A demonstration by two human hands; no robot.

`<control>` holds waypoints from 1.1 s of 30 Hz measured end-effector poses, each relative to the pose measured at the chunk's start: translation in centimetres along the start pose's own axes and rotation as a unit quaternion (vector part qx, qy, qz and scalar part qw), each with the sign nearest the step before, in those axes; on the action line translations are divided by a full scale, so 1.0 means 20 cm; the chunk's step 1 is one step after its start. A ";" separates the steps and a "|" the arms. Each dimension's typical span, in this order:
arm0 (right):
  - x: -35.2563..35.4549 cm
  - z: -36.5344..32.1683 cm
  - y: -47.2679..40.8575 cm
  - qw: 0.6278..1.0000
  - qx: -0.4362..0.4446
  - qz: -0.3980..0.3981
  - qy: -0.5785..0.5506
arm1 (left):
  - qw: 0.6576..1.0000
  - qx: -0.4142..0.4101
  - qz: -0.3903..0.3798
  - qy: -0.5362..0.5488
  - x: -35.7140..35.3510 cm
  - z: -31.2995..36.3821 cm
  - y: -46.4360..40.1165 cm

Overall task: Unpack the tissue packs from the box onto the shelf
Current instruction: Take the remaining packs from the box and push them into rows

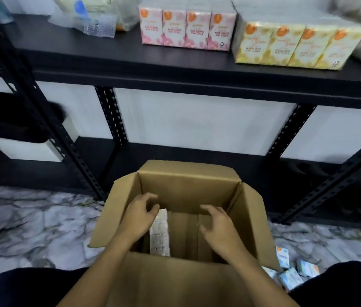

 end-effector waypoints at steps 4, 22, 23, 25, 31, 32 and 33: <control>-0.33 0.10 -0.14 0.994 -0.034 -0.101 0.017 | 0.996 0.007 0.046 -0.079 -0.04 -0.20 -0.05; -1.40 0.61 -0.46 0.926 -0.258 -0.272 -0.050 | 0.948 0.068 0.113 -0.291 -0.09 -0.42 -0.12; -1.41 0.61 -0.47 0.925 -0.267 -0.264 -0.060 | 0.948 0.070 0.110 -0.291 -0.09 -0.42 -0.12; -1.48 0.65 -0.51 0.923 -0.280 -0.250 -0.086 | 0.948 0.077 0.104 -0.289 -0.09 -0.42 -0.12; -1.81 0.97 -0.56 0.885 -0.331 -0.142 -0.295 | 0.951 0.078 0.103 -0.281 -0.10 -0.43 -0.12; -1.75 0.91 -0.55 0.880 -0.341 -0.138 -0.300 | 0.952 0.078 0.102 -0.279 -0.10 -0.43 -0.12; -1.68 0.83 -0.55 0.880 -0.347 -0.124 -0.300 | 0.952 0.081 0.100 -0.277 -0.09 -0.43 -0.13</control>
Point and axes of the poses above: each hand's wrist, its own y-axis away from the middle knuckle, its own x-axis out of the back of the hand, z = x × y, the point moved 10 cm from there along -y, towards the middle knuckle, and after that the axes turned 13 degrees about x, right-handed, at the moved point
